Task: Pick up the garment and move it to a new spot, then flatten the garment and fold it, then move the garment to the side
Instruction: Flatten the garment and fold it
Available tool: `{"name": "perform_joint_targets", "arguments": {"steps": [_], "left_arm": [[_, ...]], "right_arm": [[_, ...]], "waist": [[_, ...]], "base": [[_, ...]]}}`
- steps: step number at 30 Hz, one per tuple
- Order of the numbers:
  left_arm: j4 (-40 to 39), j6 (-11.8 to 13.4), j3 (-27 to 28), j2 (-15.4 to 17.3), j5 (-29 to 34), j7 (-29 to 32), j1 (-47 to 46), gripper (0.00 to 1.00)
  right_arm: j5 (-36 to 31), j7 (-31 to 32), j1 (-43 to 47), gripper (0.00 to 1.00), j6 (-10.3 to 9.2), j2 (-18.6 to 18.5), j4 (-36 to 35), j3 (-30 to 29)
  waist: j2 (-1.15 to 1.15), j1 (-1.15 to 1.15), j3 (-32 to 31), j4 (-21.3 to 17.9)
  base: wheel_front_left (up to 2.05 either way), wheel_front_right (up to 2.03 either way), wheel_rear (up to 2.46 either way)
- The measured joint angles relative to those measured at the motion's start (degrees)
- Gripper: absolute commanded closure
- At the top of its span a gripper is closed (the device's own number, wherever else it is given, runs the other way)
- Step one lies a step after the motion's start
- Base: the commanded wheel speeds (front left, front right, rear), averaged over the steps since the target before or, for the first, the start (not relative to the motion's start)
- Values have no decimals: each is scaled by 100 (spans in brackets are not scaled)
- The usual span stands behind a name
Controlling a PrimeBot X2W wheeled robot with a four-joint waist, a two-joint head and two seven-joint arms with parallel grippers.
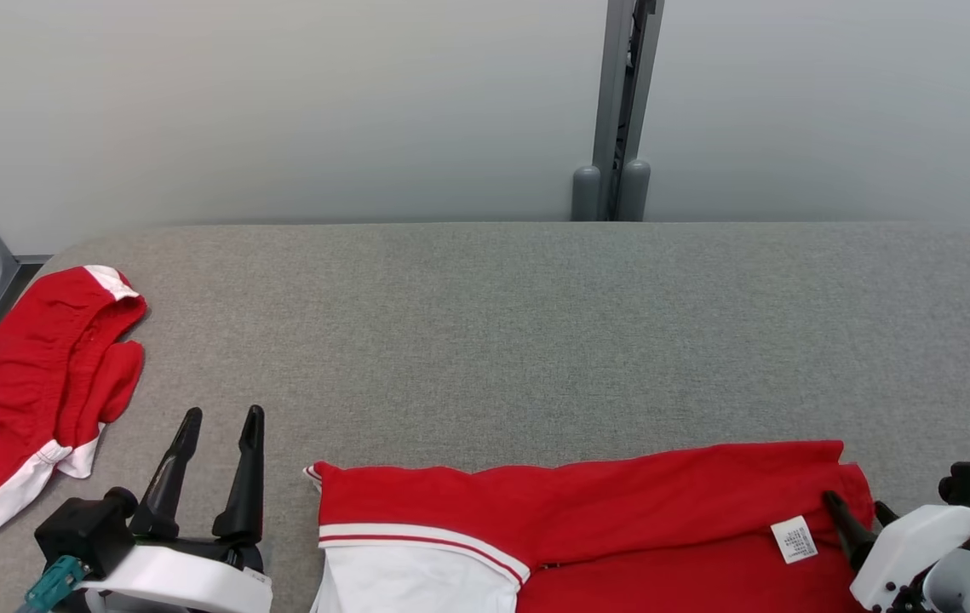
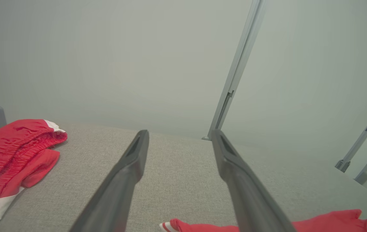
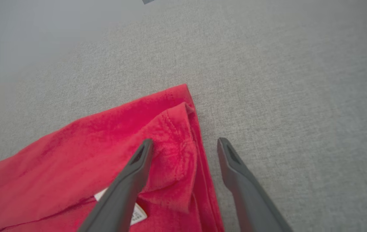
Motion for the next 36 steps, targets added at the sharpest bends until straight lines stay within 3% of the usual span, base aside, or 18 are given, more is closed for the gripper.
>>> {"name": "perform_joint_targets", "arguments": {"steps": [11, 21, 22, 23, 25, 36], "left_arm": [[290, -374, 324, -377, 460, 0, 15, 0], [360, -437, 428, -513, 597, 0, 11, 0], [361, -448, 428, -520, 610, 0, 6, 0], [363, -449, 428, -527, 611, 0, 2, 0], [383, -450, 417, -545, 620, 0, 1, 0], [382, -452, 333, -509, 606, 0, 5, 0]], "right_arm": [[332, 548, -46, 0, 0, 66, 399, -24], [547, 756, -134, 0, 0, 86, 425, 34], [565, 772, -136, 6, -1, 85, 415, 44], [605, 789, -136, 53, -1, 83, 408, 51], [664, 833, -137, 100, -1, 74, 380, 83], [798, 557, -163, 100, 0, -81, 63, 209]], "waist": [[0, 0, 50, 159], [0, 0, 84, 225], [0, 0, 89, 232], [0, 0, 91, 239], [0, 0, 96, 262], [0, 0, 36, 218]], "base": [[0, 0, 0], [0, 0, 0], [0, 0, 0], [0, 0, 0], [0, 0, 0], [0, 0, 0]]}}
